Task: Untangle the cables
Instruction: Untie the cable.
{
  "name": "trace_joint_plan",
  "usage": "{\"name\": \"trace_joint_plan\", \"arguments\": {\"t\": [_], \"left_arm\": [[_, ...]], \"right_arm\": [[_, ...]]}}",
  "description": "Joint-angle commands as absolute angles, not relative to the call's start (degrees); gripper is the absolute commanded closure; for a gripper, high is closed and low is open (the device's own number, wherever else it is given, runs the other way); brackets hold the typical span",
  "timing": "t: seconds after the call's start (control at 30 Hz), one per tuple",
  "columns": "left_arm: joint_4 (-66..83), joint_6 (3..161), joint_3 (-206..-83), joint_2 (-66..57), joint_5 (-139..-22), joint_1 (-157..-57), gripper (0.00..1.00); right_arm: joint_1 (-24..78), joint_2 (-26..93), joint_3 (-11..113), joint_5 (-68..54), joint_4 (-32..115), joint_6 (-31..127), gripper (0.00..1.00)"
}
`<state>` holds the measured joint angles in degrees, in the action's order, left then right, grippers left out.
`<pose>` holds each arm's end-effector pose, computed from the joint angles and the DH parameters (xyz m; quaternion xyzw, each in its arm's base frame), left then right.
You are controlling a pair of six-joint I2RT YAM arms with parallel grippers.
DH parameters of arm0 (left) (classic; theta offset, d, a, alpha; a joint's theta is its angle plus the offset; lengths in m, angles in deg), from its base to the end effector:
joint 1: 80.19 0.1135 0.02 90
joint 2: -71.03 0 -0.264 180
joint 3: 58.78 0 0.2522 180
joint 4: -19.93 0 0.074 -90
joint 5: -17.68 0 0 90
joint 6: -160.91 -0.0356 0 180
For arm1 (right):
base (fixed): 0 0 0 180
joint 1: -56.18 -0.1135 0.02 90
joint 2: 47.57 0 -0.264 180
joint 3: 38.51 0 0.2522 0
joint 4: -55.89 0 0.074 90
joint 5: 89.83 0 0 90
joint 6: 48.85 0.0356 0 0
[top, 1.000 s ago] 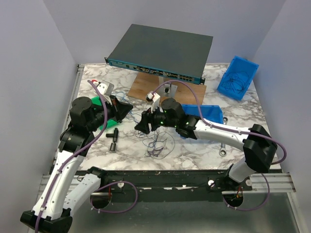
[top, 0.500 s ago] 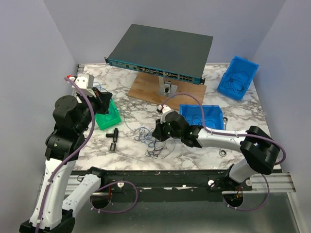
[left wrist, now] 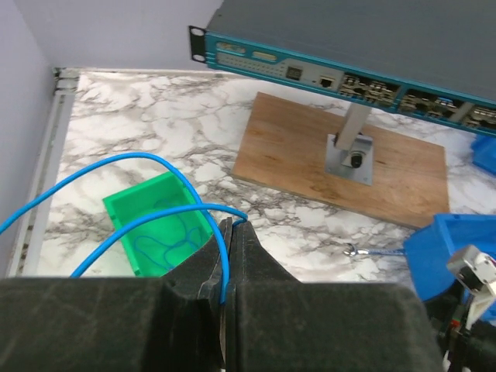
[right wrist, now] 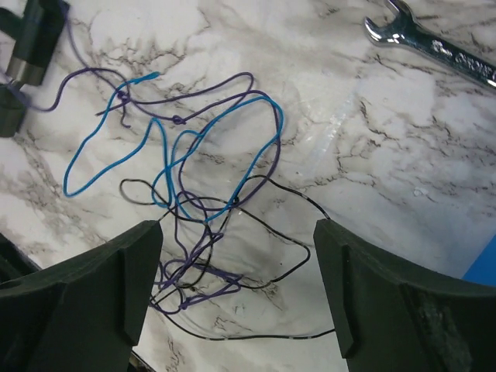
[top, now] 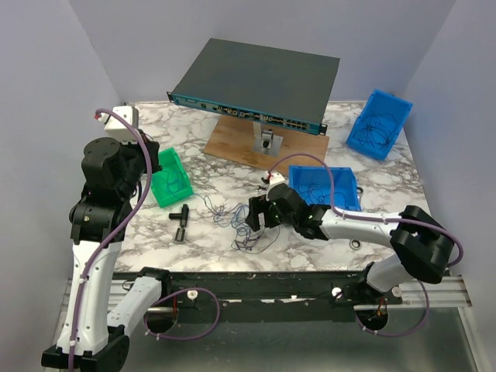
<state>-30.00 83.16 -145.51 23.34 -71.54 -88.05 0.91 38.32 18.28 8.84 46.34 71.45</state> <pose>0.1445 -0.0195 0.4469 -0.0339 0.7703 -0.1060 0.6279 0.1792 0.2490 0.1860 -0.1623 0.8845 0.2435 0.3633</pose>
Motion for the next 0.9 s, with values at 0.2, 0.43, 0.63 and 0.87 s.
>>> {"name": "trace_joint_plan", "arguments": {"t": [0.2, 0.43, 0.63, 0.87], "left_arm": [[-29.45, 85.85, -149.55, 23.13, -83.13, -87.76, 1.00], [-30.21, 85.76, -151.22, 22.45, -83.12, -87.67, 1.00], [-30.79, 85.52, -153.87, 20.70, -82.74, -87.63, 1.00], [-34.56, 81.01, -161.23, 16.40, -69.41, -85.40, 1.00]], "right_arm": [[0.62, 41.13, 31.41, -3.77, 49.22, 57.34, 0.00], [0.07, 53.08, 40.70, -9.48, 50.17, 55.50, 0.03], [-2.26, 61.85, 44.06, -11.71, 50.71, 55.01, 0.12], [-2.04, 60.02, 37.14, 6.73, 49.62, 61.92, 0.97]]}}
